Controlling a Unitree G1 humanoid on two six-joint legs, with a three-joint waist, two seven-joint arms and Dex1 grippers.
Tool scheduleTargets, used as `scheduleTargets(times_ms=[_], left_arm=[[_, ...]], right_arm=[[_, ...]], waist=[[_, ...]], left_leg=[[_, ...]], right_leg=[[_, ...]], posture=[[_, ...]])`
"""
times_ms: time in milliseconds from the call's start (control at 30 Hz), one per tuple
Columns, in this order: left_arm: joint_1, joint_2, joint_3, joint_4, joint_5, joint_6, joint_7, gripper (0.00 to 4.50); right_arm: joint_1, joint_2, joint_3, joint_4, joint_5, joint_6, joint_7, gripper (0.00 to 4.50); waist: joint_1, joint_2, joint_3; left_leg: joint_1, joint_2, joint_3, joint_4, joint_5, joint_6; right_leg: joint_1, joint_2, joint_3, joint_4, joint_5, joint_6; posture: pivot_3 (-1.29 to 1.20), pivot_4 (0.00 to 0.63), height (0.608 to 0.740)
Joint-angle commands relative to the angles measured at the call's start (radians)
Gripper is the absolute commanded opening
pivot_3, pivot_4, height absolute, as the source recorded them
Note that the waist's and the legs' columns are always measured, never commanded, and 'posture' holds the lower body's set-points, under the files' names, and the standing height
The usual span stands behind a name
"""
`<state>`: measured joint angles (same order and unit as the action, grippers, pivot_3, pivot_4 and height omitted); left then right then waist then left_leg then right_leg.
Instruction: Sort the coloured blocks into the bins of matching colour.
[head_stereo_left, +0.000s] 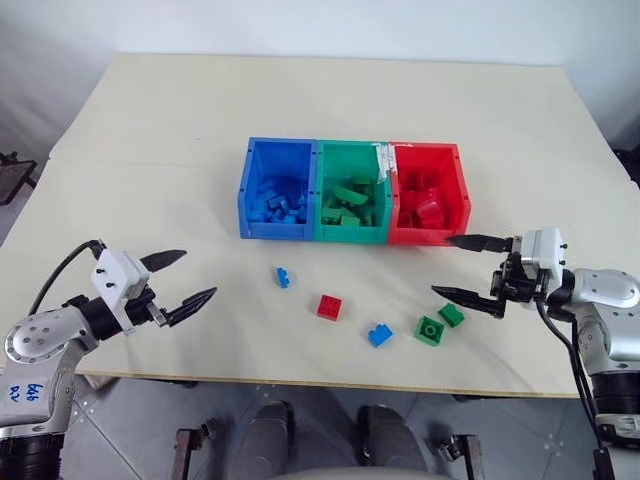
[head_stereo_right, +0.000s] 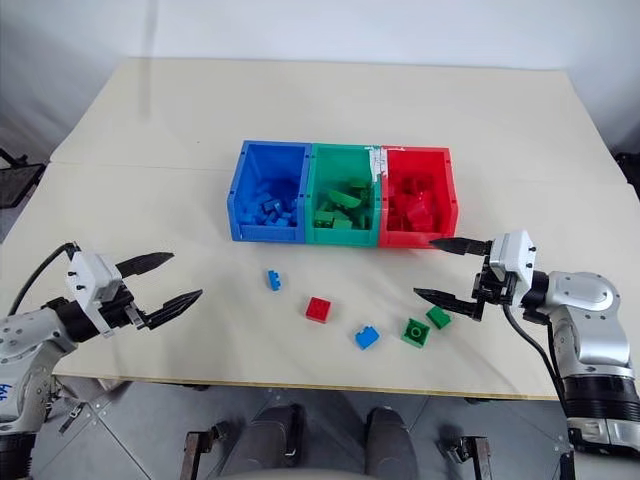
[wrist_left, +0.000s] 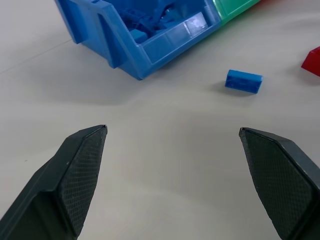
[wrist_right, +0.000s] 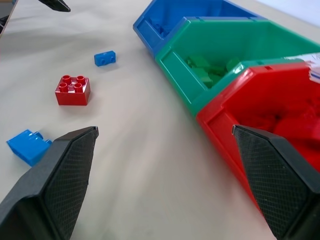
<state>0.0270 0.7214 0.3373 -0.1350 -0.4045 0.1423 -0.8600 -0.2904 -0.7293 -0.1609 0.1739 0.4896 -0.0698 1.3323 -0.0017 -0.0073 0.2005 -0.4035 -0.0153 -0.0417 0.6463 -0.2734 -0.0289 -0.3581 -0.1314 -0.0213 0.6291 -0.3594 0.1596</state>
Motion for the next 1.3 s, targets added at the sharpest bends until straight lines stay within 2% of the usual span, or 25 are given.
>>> scheduleTargets(times_ms=[33,133,267,467,667,833,967,1100,1300], left_arm=[[-0.013,0.019,0.008,-0.01,0.013,-0.005,0.006,4.49],[-0.025,0.006,-0.013,-0.019,0.007,-0.024,-0.014,4.49],[-0.04,0.0,-0.114,-0.081,-0.006,-0.023,-0.091,4.49],[-0.118,-0.037,-0.266,-0.142,-0.033,0.015,-0.159,4.49],[-0.215,-0.111,-0.4,-0.12,0.001,-0.023,-0.202,4.49],[-0.225,-0.123,-0.426,-0.114,0.002,-0.045,-0.224,4.49],[-0.211,-0.113,-0.411,-0.119,0.005,-0.045,-0.213,4.49],[-0.183,-0.098,-0.391,-0.13,0.012,-0.046,-0.193,4.49],[-0.119,-0.063,-0.341,-0.183,-0.002,-0.031,-0.168,4.49]], right_arm=[[0.01,0.008,-0.024,-0.016,0.004,-0.028,-0.011,4.5],[0.046,0.006,-0.055,-0.029,0.009,-0.035,-0.039,4.5],[0.136,-0.013,-0.182,-0.039,0.031,-0.047,-0.122,4.5],[0.342,-0.041,-0.334,-0.055,0.032,-0.062,-0.137,4.5],[0.491,-0.035,-0.384,-0.001,0.004,-0.145,-0.094,4.5],[0.507,-0.036,-0.364,-0.032,0.017,-0.131,-0.087,4.5],[0.471,-0.067,-0.269,-0.136,0.023,-0.01,-0.076,4.5],[0.397,-0.091,-0.168,-0.168,-0.032,0.076,-0.112,4.5],[0.292,-0.073,-0.046,-0.088,-0.146,0.065,-0.157,4.5]], waist=[[0.001,0.0,0.0],[0.004,0.0,0.0],[0.008,0.0,0.0],[0.014,0.0,0.0],[0.012,0.001,0.0],[-0.003,0.001,-0.001],[-0.002,0.001,-0.001],[0.002,0.001,-0.001],[0.008,0.001,-0.001]], left_leg=[[0.0,0.0,0.0,0.0,0.0,0.0],[0.0,0.0,0.0,0.0,0.0,0.0],[0.0,-0.001,0.0,0.0,0.0,0.0],[0.0,-0.001,0.001,0.0,0.0,0.0],[0.001,-0.001,0.002,0.0,0.0,0.0],[0.002,0.0,0.003,0.0,0.0,0.0],[0.002,0.0,0.003,0.001,0.0,0.0],[0.002,0.0,0.001,0.002,0.0,0.0],[0.001,-0.001,0.0,0.002,0.0,0.0]], right_leg=[[0.0,0.0,0.0,0.0,0.0,0.0],[0.0,0.0,0.0,0.0,0.0,0.0],[0.001,-0.001,0.0,0.0,0.0,0.0],[0.001,0.0,0.0,0.0,0.0,0.0],[0.002,0.0,0.0,0.0,0.0,0.0],[0.002,0.001,0.001,0.0,0.0,0.0],[0.002,0.001,0.001,0.0,0.0,0.0],[0.002,0.001,0.001,0.0,0.0,0.0],[0.002,0.0,0.0,0.0,0.0,0.0]], posture=[[0.0,0.15,0.74],[0.0,0.15,0.74],[0.0,0.15,0.74],[0.0,0.15,0.74],[0.0,0.15,0.74],[0.0,0.15,0.74],[0.0,0.15,0.74],[0.0,0.15,0.74],[0.0,0.15,0.74]])
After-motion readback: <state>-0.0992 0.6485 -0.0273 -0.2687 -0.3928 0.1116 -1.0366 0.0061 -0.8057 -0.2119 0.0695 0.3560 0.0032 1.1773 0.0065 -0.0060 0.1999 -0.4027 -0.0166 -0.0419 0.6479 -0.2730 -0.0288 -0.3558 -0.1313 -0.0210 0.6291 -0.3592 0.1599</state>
